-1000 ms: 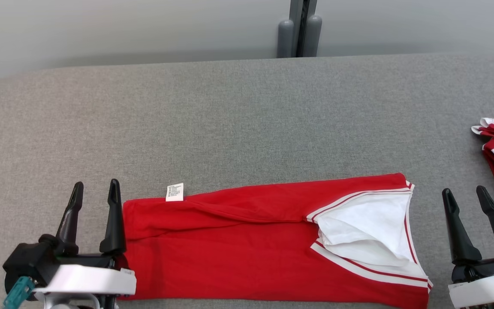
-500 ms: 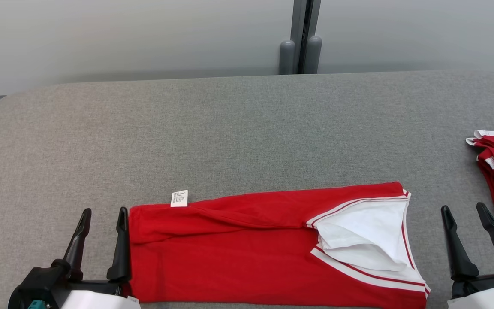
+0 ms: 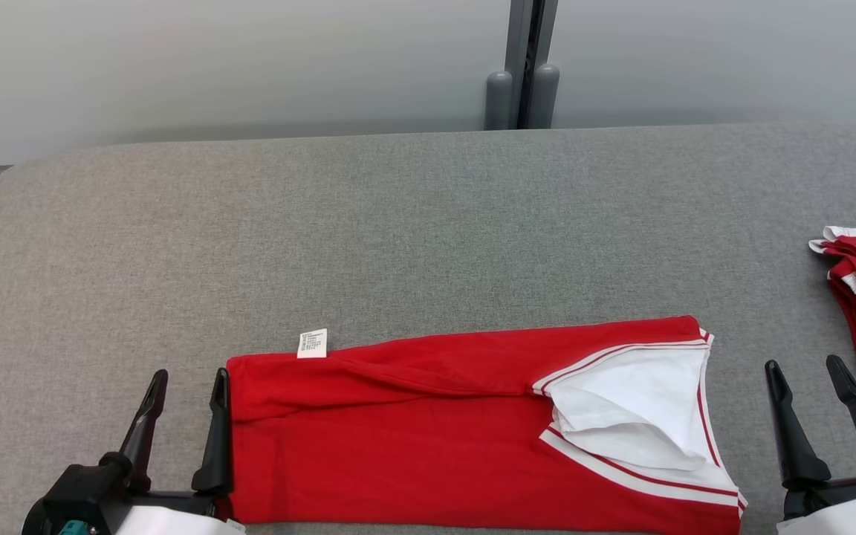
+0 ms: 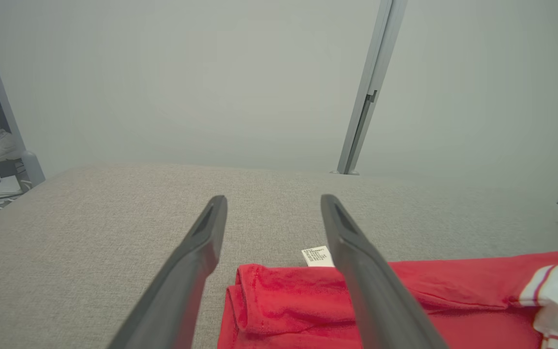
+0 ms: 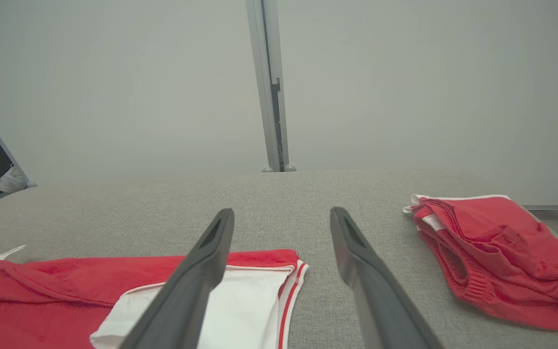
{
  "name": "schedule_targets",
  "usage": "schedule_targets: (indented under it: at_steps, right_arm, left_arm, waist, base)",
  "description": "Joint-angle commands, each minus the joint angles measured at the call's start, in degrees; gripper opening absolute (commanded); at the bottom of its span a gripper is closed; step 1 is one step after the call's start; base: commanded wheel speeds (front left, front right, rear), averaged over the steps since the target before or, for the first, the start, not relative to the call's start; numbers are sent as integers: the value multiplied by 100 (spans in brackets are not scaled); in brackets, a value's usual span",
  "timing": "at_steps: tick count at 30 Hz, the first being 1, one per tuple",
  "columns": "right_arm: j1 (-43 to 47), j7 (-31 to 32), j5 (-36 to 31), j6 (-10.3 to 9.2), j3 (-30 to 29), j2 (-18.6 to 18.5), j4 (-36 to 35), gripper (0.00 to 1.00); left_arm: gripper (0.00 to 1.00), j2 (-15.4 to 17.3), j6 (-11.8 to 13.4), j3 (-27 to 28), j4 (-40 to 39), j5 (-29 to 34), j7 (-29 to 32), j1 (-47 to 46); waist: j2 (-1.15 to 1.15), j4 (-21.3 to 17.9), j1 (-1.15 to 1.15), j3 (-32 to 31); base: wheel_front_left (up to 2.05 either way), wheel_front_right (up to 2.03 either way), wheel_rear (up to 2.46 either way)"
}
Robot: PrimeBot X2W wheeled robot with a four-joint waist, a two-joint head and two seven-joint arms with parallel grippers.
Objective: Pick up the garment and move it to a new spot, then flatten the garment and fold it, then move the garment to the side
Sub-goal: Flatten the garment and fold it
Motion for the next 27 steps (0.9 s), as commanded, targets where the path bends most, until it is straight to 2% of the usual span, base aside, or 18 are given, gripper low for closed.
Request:
schedule_targets:
  at_steps: [1, 7, 13, 27]
  right_arm:
    - [-10, 38, -8, -2, -4, -42, -25, 100]
    - [-155, 110, -52, -2, 68, -161, 74, 100]
    - [-304, 149, -4, -2, 159, -260, 520, 100]
    - [-842, -97, 364, -2, 704, -282, 2445, 100]
  left_arm:
    - [100, 63, -28, 10, 10, -19, -4, -47]
    - [100, 63, -31, -53, 3, 11, 3, -129]
    - [100, -8, -54, -150, -10, 28, -2, -267]
    - [100, -118, -143, -147, 100, 73, -53, -565]
  waist:
    - [0, 4, 0, 9]
    - [0, 69, 0, 68]
    - [0, 237, 0, 252]
    - [0, 379, 0, 659]
  base:
    - [0, 0, 0]
    - [0, 0, 0]
    - [0, 0, 0]
    - [0, 0, 0]
